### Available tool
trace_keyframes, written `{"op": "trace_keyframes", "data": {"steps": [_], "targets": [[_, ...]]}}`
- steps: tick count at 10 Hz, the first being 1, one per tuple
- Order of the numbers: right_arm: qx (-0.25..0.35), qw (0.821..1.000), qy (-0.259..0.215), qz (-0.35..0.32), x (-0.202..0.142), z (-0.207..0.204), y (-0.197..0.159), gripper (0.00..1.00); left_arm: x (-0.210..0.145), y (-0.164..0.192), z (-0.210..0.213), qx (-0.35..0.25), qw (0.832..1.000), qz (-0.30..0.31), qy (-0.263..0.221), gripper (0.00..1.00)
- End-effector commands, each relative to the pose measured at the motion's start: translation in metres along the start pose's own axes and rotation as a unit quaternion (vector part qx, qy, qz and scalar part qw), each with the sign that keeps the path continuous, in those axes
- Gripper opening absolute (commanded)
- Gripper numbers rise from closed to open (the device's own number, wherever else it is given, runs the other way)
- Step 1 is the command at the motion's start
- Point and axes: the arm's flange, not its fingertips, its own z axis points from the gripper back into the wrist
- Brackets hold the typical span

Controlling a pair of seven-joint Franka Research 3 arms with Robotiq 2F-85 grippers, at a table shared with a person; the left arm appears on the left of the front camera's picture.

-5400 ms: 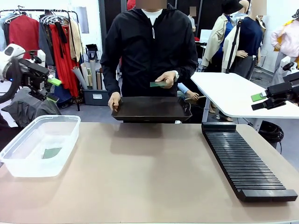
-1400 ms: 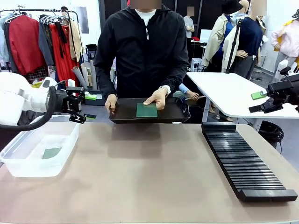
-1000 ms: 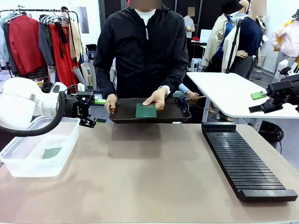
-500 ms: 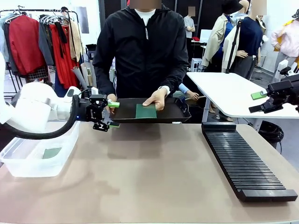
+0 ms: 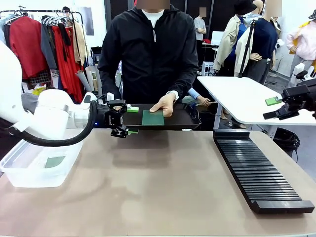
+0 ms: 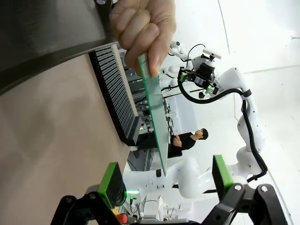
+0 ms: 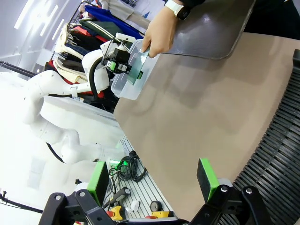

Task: Sort PCBs into racks and boxes based on the side picked up.
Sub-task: Pick up the Blank PCB handed by the Human.

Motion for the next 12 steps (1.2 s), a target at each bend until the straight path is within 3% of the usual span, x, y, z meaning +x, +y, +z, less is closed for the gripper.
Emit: {"op": "trace_keyframes", "data": {"steps": [1,8,12], "targets": [[0.000,1.000,0.001,0.002,0.001,-0.001,0.002,1.00,0.008,0.001,-0.018,0.002,1.000,0.009,-0.005,1.00],[0.000,1.000,0.001,0.002,0.001,-0.001,0.002,1.00,0.014,0.001,-0.043,-0.002,1.000,0.005,-0.031,1.00],[0.000,1.000,0.001,0.002,0.001,-0.001,0.002,1.00,0.013,0.001,-0.044,-0.002,1.000,0.004,-0.026,0.79]]}}
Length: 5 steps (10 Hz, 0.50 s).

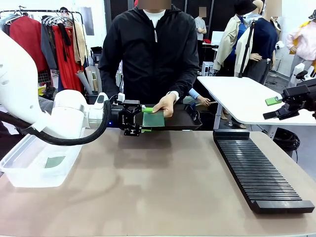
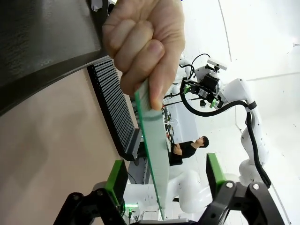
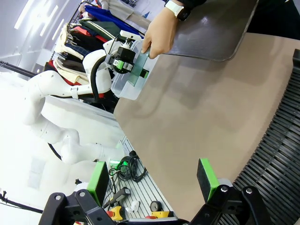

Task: Sort PCBs into racks and boxes based on the side picked up.
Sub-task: Pick up the Blank PCB handed by the Human.

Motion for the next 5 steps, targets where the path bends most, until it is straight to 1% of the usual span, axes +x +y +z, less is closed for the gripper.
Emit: {"op": "trace_keyframes", "data": {"steps": [1,2,3,5], "targets": [[0.000,1.000,0.001,0.002,0.0011,-0.0007,0.0021,1.00,0.0029,0.0000,-0.0031,-0.002,1.000,-0.001,0.001,0.70],[0.000,1.000,0.001,0.002,0.0011,-0.0007,0.0021,1.00,0.0033,-0.0007,-0.0027,-0.002,1.000,0.001,0.000,0.57],[0.000,1.000,0.001,0.002,0.0011,-0.0007,0.0021,1.00,0.0033,-0.0008,-0.0022,-0.002,1.000,0.001,0.003,0.40],[0.000,1.000,0.001,0.002,0.0011,-0.0007,0.0021,1.00,0.0041,0.0003,-0.0023,-0.002,1.000,0.007,0.008,0.01]]}}
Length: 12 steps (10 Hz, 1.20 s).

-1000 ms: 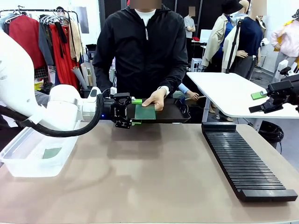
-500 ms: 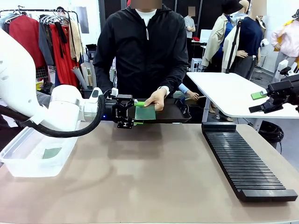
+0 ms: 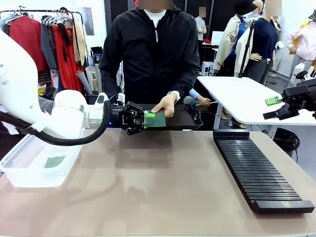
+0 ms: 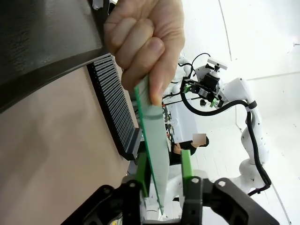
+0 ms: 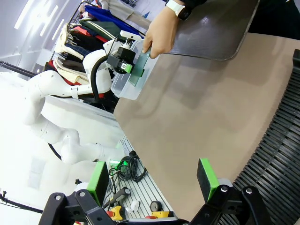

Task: Sort PCBs into racks and boxes based on the side picked up.
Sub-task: Pick up the Blank PCB handed by the Human, then if the short side of the Blank PCB is picked up, insert it into the PCB Rack ; if the long side is picked up, place it in the Organizing box.

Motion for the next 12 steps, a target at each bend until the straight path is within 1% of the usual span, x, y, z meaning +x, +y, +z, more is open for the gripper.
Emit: {"op": "trace_keyframes", "data": {"steps": [1,6,7,12], "targets": [[0.000,1.000,0.001,0.002,0.0011,-0.0007,0.0021,1.00,0.0048,0.0000,-0.0022,-0.002,1.000,0.009,0.006,0.00],[0.000,1.000,0.001,0.002,0.0011,-0.0007,0.0021,1.00,0.0062,0.0018,-0.0036,-0.005,1.000,0.021,0.015,0.00],[0.000,1.000,0.001,0.002,0.0011,-0.0007,0.0021,1.00,0.0002,0.0030,-0.0004,0.000,1.000,0.009,0.001,0.00],[0.000,1.000,0.001,0.002,0.0011,-0.0007,0.0021,1.00,0.0002,0.0030,-0.0004,0.000,1.000,0.009,0.001,0.00]]}}
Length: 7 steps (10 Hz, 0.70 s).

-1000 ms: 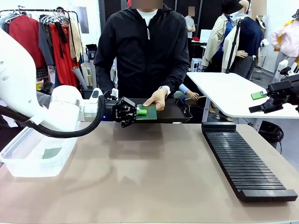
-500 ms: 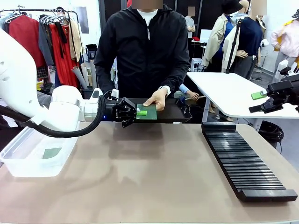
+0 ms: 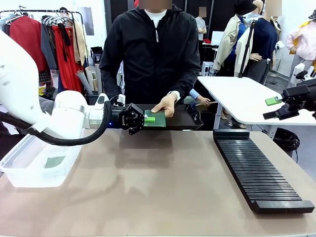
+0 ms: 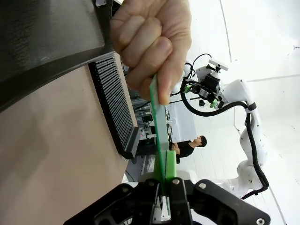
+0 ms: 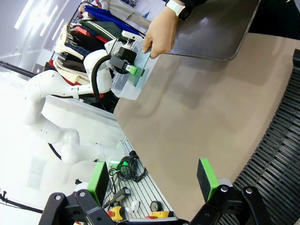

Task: Sort PCBs into racks and boxes based on the side picked up.
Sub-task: If the short side of the Blank PCB is picked up, insert it into the PCB Rack ; if the long side is picked up, place it in the Organizing box.

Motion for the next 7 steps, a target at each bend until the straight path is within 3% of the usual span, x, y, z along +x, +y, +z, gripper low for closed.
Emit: {"op": "trace_keyframes", "data": {"steps": [1,7], "targets": [[0.000,1.000,0.001,0.002,0.0011,-0.0007,0.0021,1.00,-0.0003,0.0000,0.0000,0.000,1.000,-0.004,-0.001,0.00],[0.000,1.000,0.001,0.002,0.0011,-0.0007,0.0021,1.00,-0.0003,0.0000,0.0000,0.000,1.000,-0.004,-0.001,0.00]]}}
